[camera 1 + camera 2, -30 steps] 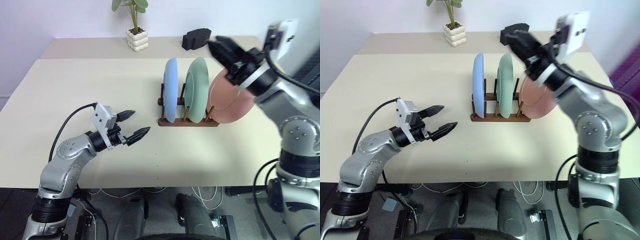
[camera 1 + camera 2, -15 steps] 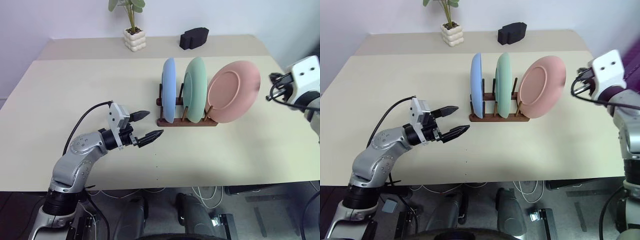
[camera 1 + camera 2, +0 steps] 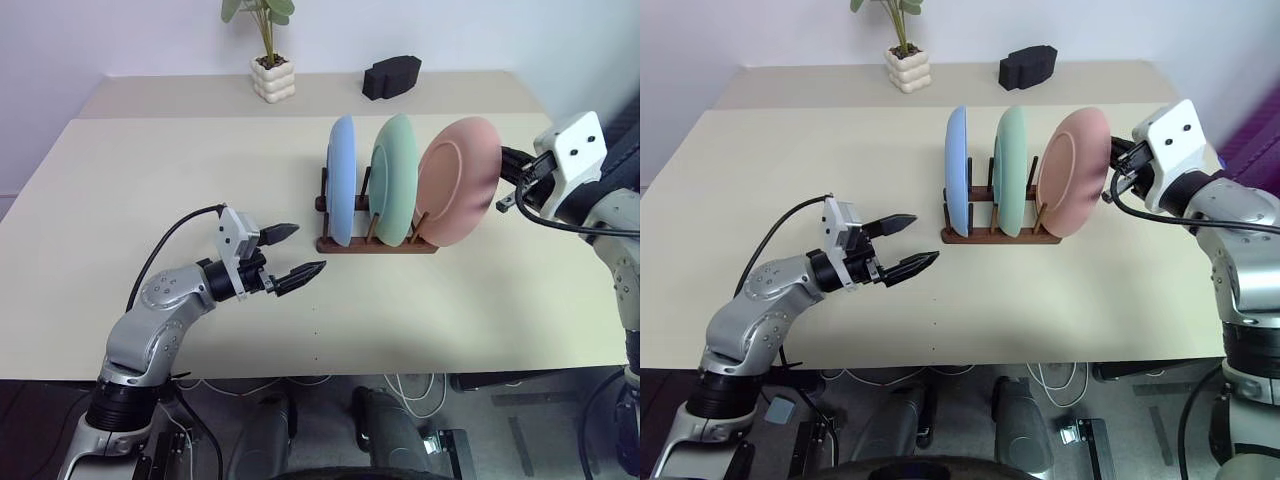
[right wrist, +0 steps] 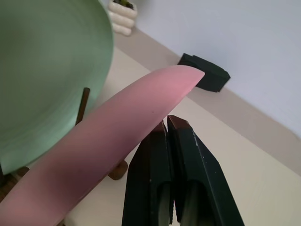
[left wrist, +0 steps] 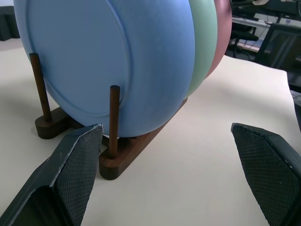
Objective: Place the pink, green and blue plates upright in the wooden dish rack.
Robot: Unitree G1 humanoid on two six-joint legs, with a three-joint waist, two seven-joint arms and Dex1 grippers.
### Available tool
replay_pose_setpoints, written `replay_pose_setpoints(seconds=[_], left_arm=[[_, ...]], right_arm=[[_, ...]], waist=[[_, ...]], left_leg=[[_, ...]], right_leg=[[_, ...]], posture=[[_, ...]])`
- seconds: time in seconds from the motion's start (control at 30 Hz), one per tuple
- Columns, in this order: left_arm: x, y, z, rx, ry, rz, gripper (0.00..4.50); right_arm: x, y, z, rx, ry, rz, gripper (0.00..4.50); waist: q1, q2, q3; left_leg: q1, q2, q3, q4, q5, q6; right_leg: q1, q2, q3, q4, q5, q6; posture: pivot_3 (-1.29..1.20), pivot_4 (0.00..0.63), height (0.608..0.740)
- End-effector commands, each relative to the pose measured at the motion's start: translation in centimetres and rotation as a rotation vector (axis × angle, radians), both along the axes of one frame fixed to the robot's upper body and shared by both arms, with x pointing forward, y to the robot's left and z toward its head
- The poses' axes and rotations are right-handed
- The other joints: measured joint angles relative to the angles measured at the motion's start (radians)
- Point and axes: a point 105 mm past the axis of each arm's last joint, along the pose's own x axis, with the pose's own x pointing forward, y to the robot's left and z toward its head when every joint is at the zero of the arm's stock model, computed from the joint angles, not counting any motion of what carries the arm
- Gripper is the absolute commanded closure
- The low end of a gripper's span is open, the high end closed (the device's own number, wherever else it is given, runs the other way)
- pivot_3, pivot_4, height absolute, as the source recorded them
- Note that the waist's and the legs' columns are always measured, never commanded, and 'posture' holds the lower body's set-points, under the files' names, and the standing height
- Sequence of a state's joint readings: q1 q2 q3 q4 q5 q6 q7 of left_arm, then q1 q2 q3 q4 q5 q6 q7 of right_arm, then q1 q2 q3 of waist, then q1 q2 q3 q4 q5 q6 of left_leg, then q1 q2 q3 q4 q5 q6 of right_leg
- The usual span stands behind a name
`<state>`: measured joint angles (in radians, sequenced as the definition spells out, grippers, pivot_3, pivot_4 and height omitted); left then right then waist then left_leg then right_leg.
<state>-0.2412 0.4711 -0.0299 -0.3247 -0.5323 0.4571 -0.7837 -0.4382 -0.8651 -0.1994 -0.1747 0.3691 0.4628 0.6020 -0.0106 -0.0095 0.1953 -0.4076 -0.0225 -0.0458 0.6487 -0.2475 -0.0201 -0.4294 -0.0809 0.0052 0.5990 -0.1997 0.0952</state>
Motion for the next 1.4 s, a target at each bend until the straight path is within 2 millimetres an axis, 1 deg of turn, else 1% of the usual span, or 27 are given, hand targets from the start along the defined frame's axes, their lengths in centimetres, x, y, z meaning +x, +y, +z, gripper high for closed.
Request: replay_pose_setpoints(seconds=[0.03, 0.13, 0.3, 0.37, 0.5, 0.6, 0.67, 0.73, 0.77, 0.83, 0.9, 0.97, 1.0, 1.17, 1.3, 1.4], left_arm=[[-0.3, 0.0, 0.8, -0.002, -0.04, -0.003, 0.0], [-0.3, 0.0, 0.8, -0.002, -0.04, -0.001, 0.0], [-0.3, 0.0, 0.8, -0.002, -0.04, 0.004, 0.0], [-0.3, 0.0, 0.8, -0.002, -0.04, 0.005, 0.0], [-0.3, 0.0, 0.8, -0.003, -0.041, 0.009, 0.0], [-0.1, 0.1, 0.8, -0.006, -0.049, 0.02, 0.0], [0.4, 0.6, 1.0, -0.016, -0.063, 0.062, 0.0], [1.4, 2.2, 1.0, -0.001, -0.08, 0.148, 0.0], [1.7, 2.6, 1.0, 0.006, -0.086, 0.175, 0.0], [2.4, 3.9, 0.7, 0.031, -0.098, 0.236, 0.0], [2.7, 5.9, 0.4, 0.066, -0.106, 0.305, 0.0], [2.7, 8.4, -0.3, 0.106, -0.096, 0.379, 0.0], [2.6, 9.2, -0.5, 0.118, -0.092, 0.399, 0.0], [2.0, 11.4, -1.3, 0.15, -0.075, 0.455, 0.0], [1.6, 12.1, -1.7, 0.158, -0.061, 0.471, 0.0], [1.6, 12.1, -1.7, 0.158, -0.06, 0.469, 0.0]], right_arm=[[-0.5, 1.1, 1.7, -0.009, -0.067, 0.047, 4.44], [-0.5, 1.1, 1.5, -0.01, -0.064, 0.049, 4.44], [-1.1, 2.5, 1.5, 0.005, -0.064, 0.126, 4.44], [-1.1, 2.5, 1.3, 0.001, -0.058, 0.126, 4.44], [-0.6, 1.5, 1.1, -0.012, -0.056, 0.068, 4.44], [-0.1, 0.0, 1.1, -0.007, -0.061, 0.008, 4.44], [0.1, -1.1, 0.5, -0.003, -0.048, -0.018, 4.44], [0.1, -2.7, -0.7, 0.021, -0.02, -0.046, 4.44], [0.1, -3.2, -1.1, 0.031, -0.011, -0.055, 4.44], [0.2, -4.7, -2.6, 0.026, 0.025, -0.083, 4.44], [-0.1, -6.0, -4.4, 0.027, 0.069, -0.098, 4.44], [-0.4, -6.5, -5.8, 0.057, 0.1, -0.094, 4.44], [-0.5, -6.6, -6.2, 0.067, 0.106, -0.092, 4.44], [-0.3, -7.8, -7.6, 0.109, 0.122, -0.115, 4.44], [-0.3, -8.4, -8.9, 0.123, 0.138, -0.139, 4.44], [-0.3, -8.3, -9.2, 0.133, 0.138, -0.139, 4.44]], waist=[[0.0, 0.0, 0.0], [0.0, 0.0, 0.0], [0.0, 0.0, 0.0], [0.0, 0.0, 0.0], [0.0, 0.0, 0.0], [0.001, 0.0, 0.0], [0.001, 0.0, 0.0], [0.001, 0.0, 0.0], [0.001, 0.0, 0.0], [0.0, 0.0, 0.0], [0.0, 0.0, 0.0], [-0.003, 0.0, 0.0], [-0.006, 0.0, 0.0], [-0.003, 0.0, 0.0], [0.0, 0.0, -0.001], [0.0, 0.0, -0.001]], left_leg=[[0.0, 0.0, 0.0, 0.0, 0.0, 0.0], [0.0, 0.0, 0.0, 0.0, 0.0, 0.0], [0.0, 0.0, 0.0, 0.0, 0.0, 0.0], [0.0, 0.0, 0.0, 0.0, 0.0, 0.0], [0.0, 0.0, 0.0, 0.0, 0.0, 0.0], [0.0, 0.0, 0.0, 0.001, 0.0, 0.0], [0.0, 0.0, 0.0, 0.001, 0.0, 0.0], [0.0, 0.0, 0.0, 0.001, 0.0, 0.0], [0.0, -0.001, 0.0, 0.001, 0.0, 0.0], [0.001, -0.001, 0.0, 0.001, 0.0, 0.0], [0.001, -0.001, 0.0, 0.001, 0.0, 0.0], [0.001, -0.001, 0.0, 0.0, 0.0, 0.0], [0.002, 0.0, 0.0, 0.0, 0.0, 0.0], [0.004, 0.0, 0.003, 0.0, 0.0, 0.0], [0.004, 0.0, 0.003, 0.001, 0.0, 0.0], [0.004, 0.0, 0.003, 0.001, 0.0, 0.0]], right_leg=[[0.0, 0.0, 0.0, 0.0, 0.0, 0.0], [0.0, 0.0, 0.0, 0.0, 0.0, 0.0], [0.0, 0.0, 0.0, 0.0, 0.0, 0.0], [0.0, 0.0, 0.0, 0.0, 0.0, 0.0], [0.0, 0.0, 0.0, 0.0, 0.0, 0.0], [0.0, 0.0, 0.0, 0.0, 0.0, 0.0], [0.001, 0.0, 0.0, 0.0, 0.0, 0.0], [0.001, 0.0, 0.0, 0.0, 0.0, 0.0], [0.001, 0.0, 0.0, 0.0, 0.0, 0.0], [0.001, 0.0, 0.0, 0.0, 0.001, 0.001], [0.001, 0.0, 0.0, 0.0, 0.001, 0.001], [0.001, 0.0, 0.0, 0.001, 0.001, 0.002], [0.001, 0.0, 0.0, 0.001, 0.001, 0.002], [0.002, 0.0, 0.002, 0.002, 0.0, 0.0], [0.002, 0.0, 0.002, 0.002, 0.0, 0.0], [0.002, 0.0, 0.003, 0.002, 0.001, 0.001]], posture=[[0.0, 0.15, 0.735], [0.0, 0.15, 0.735], [0.0, 0.15, 0.735], [0.0, 0.15, 0.735], [0.0, 0.15, 0.735], [0.0, 0.15, 0.735], [0.0, 0.15, 0.735], [0.0, 0.15, 0.735], [0.0, 0.15, 0.735], [0.0, 0.15, 0.735], [0.0, 0.15, 0.735], [0.0, 0.15, 0.735], [0.0, 0.15, 0.735], [0.0, 0.15, 0.735], [0.0, 0.15, 0.735], [0.0, 0.15, 0.735]])
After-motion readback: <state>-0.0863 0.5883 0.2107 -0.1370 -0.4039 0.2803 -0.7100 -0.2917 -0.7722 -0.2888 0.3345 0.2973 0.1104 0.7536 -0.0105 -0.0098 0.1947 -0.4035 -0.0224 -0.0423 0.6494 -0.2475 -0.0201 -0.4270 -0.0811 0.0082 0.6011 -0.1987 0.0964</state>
